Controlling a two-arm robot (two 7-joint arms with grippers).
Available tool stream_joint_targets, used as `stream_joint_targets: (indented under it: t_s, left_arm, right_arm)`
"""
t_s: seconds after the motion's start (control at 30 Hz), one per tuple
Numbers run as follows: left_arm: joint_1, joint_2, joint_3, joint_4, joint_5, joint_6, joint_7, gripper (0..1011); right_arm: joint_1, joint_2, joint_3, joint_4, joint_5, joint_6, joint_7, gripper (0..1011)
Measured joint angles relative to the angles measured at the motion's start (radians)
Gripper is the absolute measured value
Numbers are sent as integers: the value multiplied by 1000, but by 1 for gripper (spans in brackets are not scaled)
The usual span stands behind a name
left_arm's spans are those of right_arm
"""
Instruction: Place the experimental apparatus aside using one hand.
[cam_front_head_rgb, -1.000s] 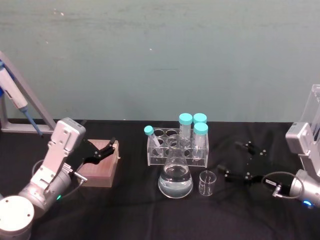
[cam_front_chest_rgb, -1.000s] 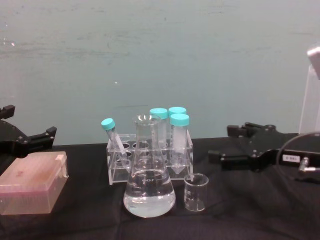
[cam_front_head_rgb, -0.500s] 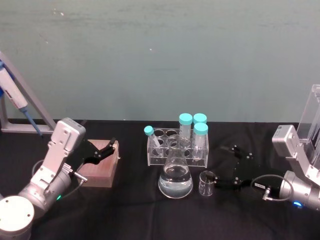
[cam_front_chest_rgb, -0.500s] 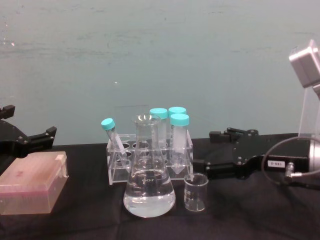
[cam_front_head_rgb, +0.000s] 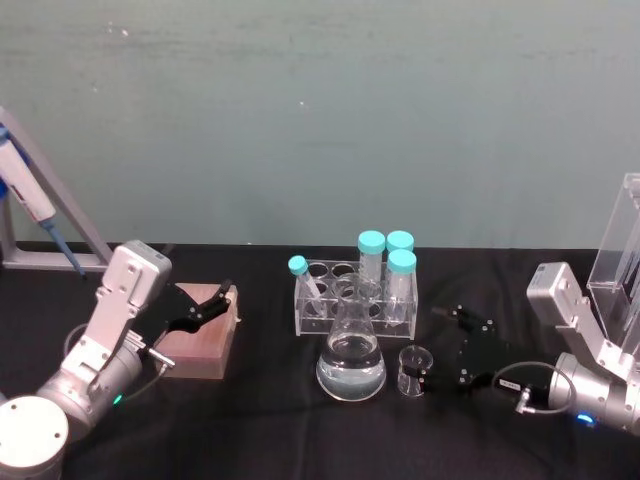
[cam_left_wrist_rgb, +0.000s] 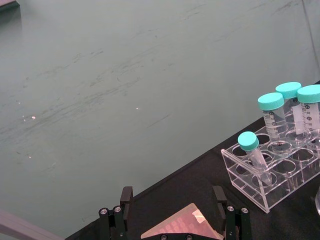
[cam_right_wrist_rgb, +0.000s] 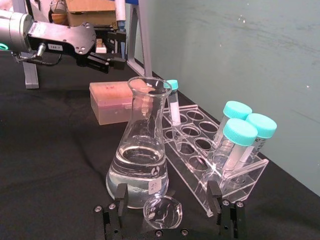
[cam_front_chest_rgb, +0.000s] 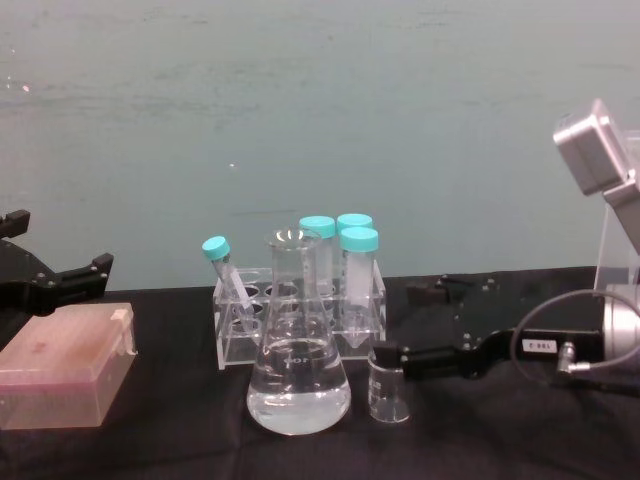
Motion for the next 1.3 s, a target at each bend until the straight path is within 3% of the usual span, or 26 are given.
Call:
stream_joint_targets:
  t_s: [0.73,1.3]
  left_arm:
    - [0,0,0,0,0,0,0,1000]
    - [0,0,0,0,0,0,0,1000]
  right_arm:
    - [28,-5,-50,52,-6,-8,-19,1000]
    - [68,-32,-75,131,-31,-26,-5,1000]
